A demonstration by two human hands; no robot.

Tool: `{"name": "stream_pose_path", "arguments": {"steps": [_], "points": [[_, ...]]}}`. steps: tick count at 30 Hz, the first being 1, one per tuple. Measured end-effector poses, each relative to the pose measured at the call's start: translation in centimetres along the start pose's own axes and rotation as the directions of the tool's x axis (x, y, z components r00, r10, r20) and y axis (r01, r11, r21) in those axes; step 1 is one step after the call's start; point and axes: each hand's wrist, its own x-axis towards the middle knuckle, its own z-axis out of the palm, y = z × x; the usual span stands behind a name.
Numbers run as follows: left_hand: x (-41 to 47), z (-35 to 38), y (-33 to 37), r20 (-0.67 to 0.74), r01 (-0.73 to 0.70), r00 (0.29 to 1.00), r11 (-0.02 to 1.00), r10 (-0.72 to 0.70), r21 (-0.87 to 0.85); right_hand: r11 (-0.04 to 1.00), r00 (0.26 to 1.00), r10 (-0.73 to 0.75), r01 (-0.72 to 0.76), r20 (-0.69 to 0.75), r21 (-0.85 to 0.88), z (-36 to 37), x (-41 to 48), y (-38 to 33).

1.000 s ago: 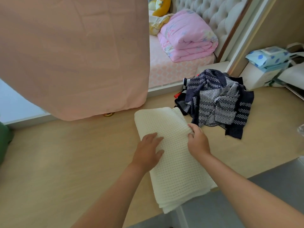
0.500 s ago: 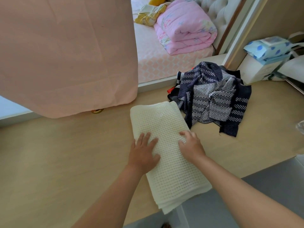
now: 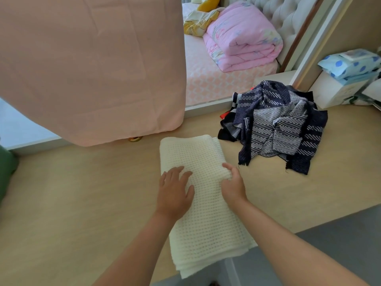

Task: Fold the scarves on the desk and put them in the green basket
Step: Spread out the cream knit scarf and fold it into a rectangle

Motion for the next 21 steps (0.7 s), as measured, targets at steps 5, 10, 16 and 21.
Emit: {"name": "stream_pose_path", "arguments": {"steps": [5,10,16,21], "points": [[-1.2,2.4,-1.0,0.377,-0.093,0.925,0.992,0.053,0.089,0.801,0.973,-0.231,0.183,-0.012,-0.569,-0.9,-0.1,1.3],[-1.4,3.3,-1.3,0.394,-0.145,0.916,0.978,0.075,0.152,0.182,0.724,-0.454,0.646,0.519,-0.741,-1.5,-1.2,3.3],[-3.7,2.9,-3.2,0.279,-0.262,0.938,0.949,0.208,0.175,0.053,0.755,-0.276,0.629,0.595,-0.775,-3.1,-1.3,4.9],[-6.7,1.3,-3.1,0.114,-0.447,0.894,0.885,0.434,0.129,-0.068,0.492,-0.529,0.788,0.692,-0.612,-3.5,-4.2,4.9]]}}
